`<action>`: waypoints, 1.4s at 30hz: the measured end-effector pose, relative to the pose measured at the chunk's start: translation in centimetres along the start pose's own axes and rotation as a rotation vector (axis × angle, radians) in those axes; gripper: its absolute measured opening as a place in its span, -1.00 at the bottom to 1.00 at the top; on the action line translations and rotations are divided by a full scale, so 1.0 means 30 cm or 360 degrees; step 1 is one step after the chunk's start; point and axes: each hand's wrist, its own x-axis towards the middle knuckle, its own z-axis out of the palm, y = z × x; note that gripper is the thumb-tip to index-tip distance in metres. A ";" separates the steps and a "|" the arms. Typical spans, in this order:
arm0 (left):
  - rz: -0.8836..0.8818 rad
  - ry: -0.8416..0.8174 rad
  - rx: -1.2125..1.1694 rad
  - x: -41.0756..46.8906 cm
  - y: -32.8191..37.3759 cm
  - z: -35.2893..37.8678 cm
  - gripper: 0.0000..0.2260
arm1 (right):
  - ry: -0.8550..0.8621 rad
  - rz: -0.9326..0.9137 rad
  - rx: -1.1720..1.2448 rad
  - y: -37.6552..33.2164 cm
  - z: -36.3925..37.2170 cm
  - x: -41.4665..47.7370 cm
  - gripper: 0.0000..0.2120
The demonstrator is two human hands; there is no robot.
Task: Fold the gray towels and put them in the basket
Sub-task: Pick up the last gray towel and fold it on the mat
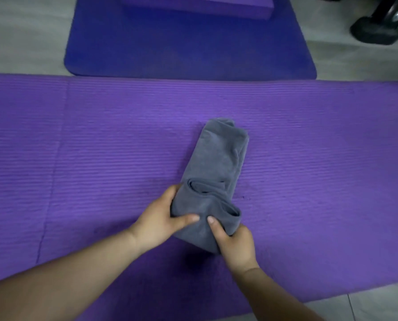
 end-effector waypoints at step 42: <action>0.0026 -0.0380 -0.0049 -0.006 -0.021 -0.073 -0.17 | -0.0161 -0.0157 0.0145 -0.025 -0.089 0.133 -0.83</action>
